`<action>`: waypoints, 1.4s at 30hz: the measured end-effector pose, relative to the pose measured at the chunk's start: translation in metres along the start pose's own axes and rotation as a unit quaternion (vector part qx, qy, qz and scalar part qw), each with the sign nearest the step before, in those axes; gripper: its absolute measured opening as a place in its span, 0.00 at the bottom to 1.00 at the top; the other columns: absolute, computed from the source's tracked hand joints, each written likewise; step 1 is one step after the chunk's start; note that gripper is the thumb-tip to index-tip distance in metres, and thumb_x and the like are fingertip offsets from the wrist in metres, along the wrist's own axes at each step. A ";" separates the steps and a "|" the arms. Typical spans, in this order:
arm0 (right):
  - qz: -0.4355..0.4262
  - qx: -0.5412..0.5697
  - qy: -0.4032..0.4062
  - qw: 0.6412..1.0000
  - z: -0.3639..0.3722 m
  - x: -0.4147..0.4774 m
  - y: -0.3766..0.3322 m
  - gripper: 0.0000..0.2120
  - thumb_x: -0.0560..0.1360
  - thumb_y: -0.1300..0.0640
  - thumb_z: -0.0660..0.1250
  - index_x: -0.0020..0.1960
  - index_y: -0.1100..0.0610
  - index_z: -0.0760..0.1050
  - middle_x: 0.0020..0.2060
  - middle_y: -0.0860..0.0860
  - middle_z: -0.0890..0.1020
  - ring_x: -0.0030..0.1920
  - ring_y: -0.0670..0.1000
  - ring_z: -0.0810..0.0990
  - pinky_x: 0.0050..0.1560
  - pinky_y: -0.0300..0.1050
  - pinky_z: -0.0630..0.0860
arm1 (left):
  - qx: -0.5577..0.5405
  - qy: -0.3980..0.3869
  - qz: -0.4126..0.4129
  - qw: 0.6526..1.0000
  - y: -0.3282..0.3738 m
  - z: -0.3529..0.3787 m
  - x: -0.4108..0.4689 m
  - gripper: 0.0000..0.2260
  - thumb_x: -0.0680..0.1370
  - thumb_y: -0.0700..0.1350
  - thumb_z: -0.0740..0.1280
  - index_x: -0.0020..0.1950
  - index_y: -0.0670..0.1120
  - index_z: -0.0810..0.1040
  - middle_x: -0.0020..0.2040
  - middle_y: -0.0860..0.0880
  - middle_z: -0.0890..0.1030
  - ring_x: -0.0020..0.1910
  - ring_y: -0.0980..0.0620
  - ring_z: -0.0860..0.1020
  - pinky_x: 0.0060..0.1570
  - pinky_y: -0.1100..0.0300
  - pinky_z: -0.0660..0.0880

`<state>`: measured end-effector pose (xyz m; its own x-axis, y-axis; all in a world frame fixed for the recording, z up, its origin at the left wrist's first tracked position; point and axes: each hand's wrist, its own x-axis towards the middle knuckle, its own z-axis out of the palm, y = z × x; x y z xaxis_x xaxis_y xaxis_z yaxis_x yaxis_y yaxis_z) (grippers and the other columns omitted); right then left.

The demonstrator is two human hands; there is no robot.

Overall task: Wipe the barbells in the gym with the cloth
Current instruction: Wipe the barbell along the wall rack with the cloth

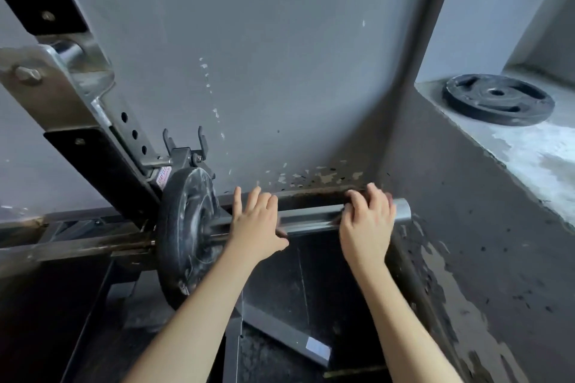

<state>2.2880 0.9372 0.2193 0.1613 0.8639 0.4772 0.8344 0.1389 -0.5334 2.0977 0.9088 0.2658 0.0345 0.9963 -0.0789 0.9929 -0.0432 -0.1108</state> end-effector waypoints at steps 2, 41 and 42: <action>-0.095 0.020 -0.023 0.995 0.003 -0.019 -0.002 0.14 0.76 0.58 0.59 0.54 0.60 0.80 0.61 0.58 0.77 0.64 0.62 0.73 0.72 0.60 0.62 | 0.000 -0.027 0.004 1.000 0.003 0.001 0.013 0.43 0.71 0.64 0.68 0.77 0.44 0.55 0.75 0.48 0.61 0.77 0.46 0.51 0.72 0.38 0.36; -0.111 -0.012 -0.101 0.989 -0.007 0.001 0.011 0.18 0.76 0.45 0.59 0.55 0.54 0.80 0.58 0.52 0.79 0.63 0.55 0.73 0.71 0.56 0.63 | -0.009 0.173 -0.049 0.984 0.019 0.042 0.007 0.27 0.51 0.49 0.85 0.41 0.43 0.76 0.34 0.47 0.76 0.34 0.45 0.76 0.56 0.44 0.73; -0.148 -0.013 -0.126 0.981 -0.012 0.003 0.016 0.20 0.75 0.44 0.58 0.57 0.54 0.79 0.60 0.52 0.78 0.64 0.55 0.73 0.71 0.55 0.65 | -0.011 0.171 -0.048 0.984 0.018 0.042 0.007 0.27 0.51 0.49 0.84 0.41 0.43 0.76 0.34 0.47 0.76 0.35 0.45 0.77 0.56 0.44 0.73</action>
<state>2.3084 0.9359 0.2208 -0.2228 0.8805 0.4183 0.8391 0.3917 -0.3774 2.1114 0.9119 0.2215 -0.0280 0.9629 0.2685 0.9956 0.0509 -0.0788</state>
